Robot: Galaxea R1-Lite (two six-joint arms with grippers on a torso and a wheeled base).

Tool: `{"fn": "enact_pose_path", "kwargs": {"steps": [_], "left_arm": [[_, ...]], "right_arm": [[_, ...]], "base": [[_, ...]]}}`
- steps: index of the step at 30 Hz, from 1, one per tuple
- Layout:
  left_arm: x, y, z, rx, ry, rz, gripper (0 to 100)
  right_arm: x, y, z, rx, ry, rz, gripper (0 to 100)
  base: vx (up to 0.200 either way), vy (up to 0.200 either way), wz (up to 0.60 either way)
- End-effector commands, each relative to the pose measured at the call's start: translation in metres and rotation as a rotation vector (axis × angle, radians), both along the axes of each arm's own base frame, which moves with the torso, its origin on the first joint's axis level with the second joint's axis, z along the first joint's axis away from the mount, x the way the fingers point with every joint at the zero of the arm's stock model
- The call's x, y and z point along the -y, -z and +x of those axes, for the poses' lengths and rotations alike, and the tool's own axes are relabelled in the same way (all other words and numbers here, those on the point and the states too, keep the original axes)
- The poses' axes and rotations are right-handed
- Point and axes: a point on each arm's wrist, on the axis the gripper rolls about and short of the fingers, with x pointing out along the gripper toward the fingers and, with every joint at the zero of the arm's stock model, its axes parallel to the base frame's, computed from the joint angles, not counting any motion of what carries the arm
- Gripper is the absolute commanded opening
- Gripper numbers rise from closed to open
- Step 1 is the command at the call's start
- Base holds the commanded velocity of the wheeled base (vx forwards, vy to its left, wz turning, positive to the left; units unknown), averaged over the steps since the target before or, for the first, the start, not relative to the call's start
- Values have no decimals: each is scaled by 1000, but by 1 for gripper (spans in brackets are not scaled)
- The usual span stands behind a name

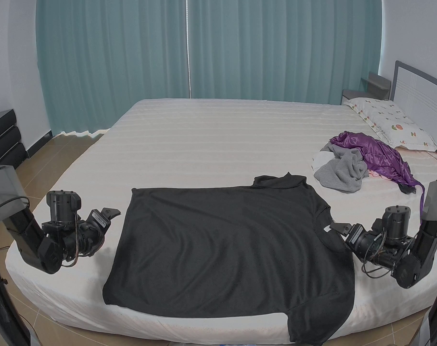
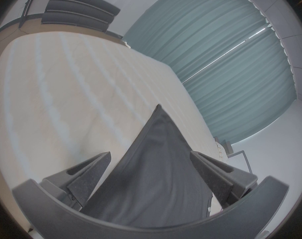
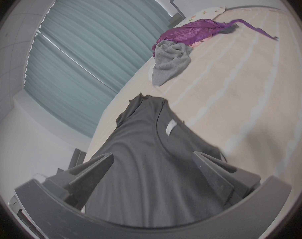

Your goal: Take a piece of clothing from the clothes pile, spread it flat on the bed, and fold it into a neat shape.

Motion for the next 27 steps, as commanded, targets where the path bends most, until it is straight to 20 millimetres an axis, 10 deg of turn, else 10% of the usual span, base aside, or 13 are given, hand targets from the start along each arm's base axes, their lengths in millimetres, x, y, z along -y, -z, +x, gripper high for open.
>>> {"fn": "enact_pose_path", "kwargs": {"steps": [1, 27], "left_arm": [[5, -13, -49, -20, 44, -60, 100], [5, -7, -51, -48, 56, -74, 100]], "right_arm": [[-1, -6, -44, -27, -48, 70, 100], [-1, 5, -51, -81, -68, 92, 100]], "base": [[-200, 0, 0], [-15, -46, 0]]}}
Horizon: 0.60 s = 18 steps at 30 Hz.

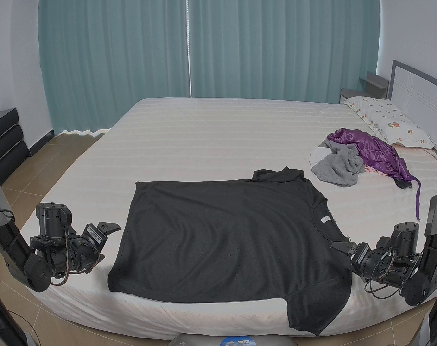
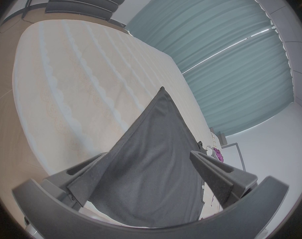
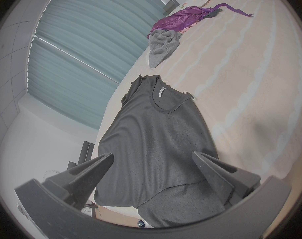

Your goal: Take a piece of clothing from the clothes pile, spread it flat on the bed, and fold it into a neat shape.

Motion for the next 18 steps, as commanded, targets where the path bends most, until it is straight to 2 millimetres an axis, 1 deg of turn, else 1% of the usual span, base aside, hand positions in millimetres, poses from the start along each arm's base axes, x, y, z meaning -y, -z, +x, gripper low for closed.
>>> {"fn": "enact_pose_path", "kwargs": {"steps": [1, 3, 14, 18], "left_arm": [[0, -1, 0, 2, 0, 0, 100], [0, -1, 0, 2, 1, 0, 100], [0, -1, -1, 8, 1, 17, 100], [-2, -2, -6, 5, 9, 27, 100]], "right_arm": [[0, 2, 0, -9, -1, -1, 100], [0, 2, 0, -9, -1, -1, 100], [0, 2, 0, -10, -1, -2, 100], [0, 5, 0, -23, -2, -5, 100]], "base": [[0, -200, 0], [0, -200, 0], [0, 0, 0], [0, 0, 0]]}}
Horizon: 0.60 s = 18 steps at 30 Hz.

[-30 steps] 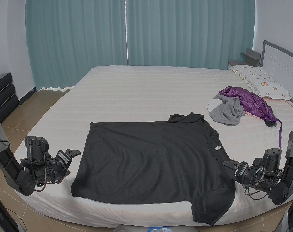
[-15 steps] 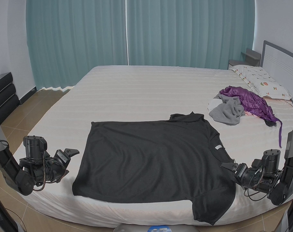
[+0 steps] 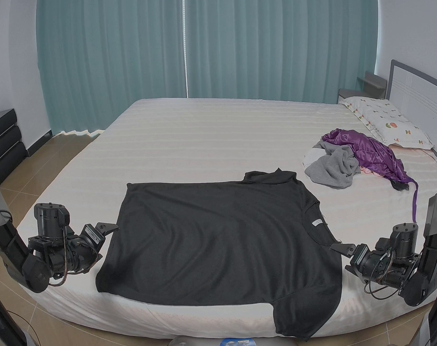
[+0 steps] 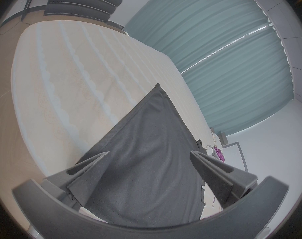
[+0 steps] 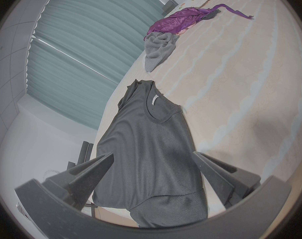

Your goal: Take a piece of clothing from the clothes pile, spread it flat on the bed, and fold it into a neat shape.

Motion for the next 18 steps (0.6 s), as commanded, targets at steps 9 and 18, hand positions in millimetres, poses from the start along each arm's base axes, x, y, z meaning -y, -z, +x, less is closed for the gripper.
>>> {"fn": "enact_pose_path", "kwargs": {"steps": [9, 18], "left_arm": [[-7, 17, -11, -68, 73, 100, 100], [-16, 38, -19, -155, 140, 154, 100]], "right_arm": [[0, 6, 0, -26, -1, -4, 100], [0, 6, -1, -32, -1, -5, 100]], "base": [[0, 0, 0], [0, 0, 0]]}}
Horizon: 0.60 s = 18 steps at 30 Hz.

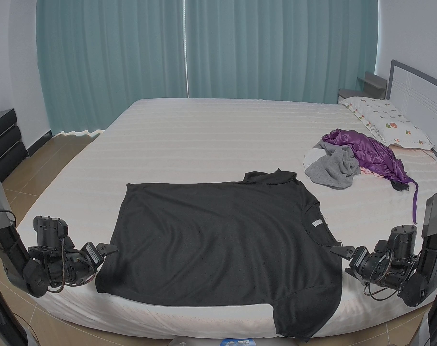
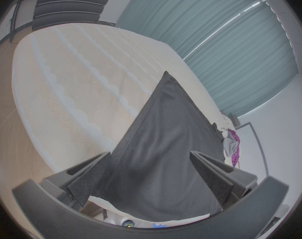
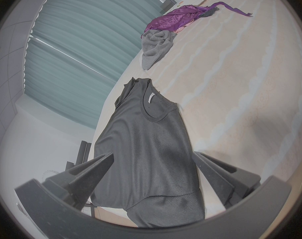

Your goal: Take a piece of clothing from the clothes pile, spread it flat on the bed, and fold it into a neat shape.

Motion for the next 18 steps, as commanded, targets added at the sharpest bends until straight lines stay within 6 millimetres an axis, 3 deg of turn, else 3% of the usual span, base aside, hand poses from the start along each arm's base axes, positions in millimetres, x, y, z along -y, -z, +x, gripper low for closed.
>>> {"fn": "enact_pose_path", "kwargs": {"steps": [1, 16, 17, 18], "left_arm": [[-2, 15, -9, -71, 22, 28, 100], [0, 14, -20, -84, 45, 41, 100], [1, 15, -22, -91, 48, 43, 0], [1, 16, -23, -99, 51, 45, 0]], "right_arm": [[0, 1, 0, -7, 0, -1, 100], [0, 1, -1, -9, 0, 0, 100], [0, 1, -1, -9, 2, 0, 100], [0, 1, -1, -9, 2, 0, 100]], "base": [[0, 0, 0], [0, 0, 0], [0, 0, 0], [0, 0, 0]]}}
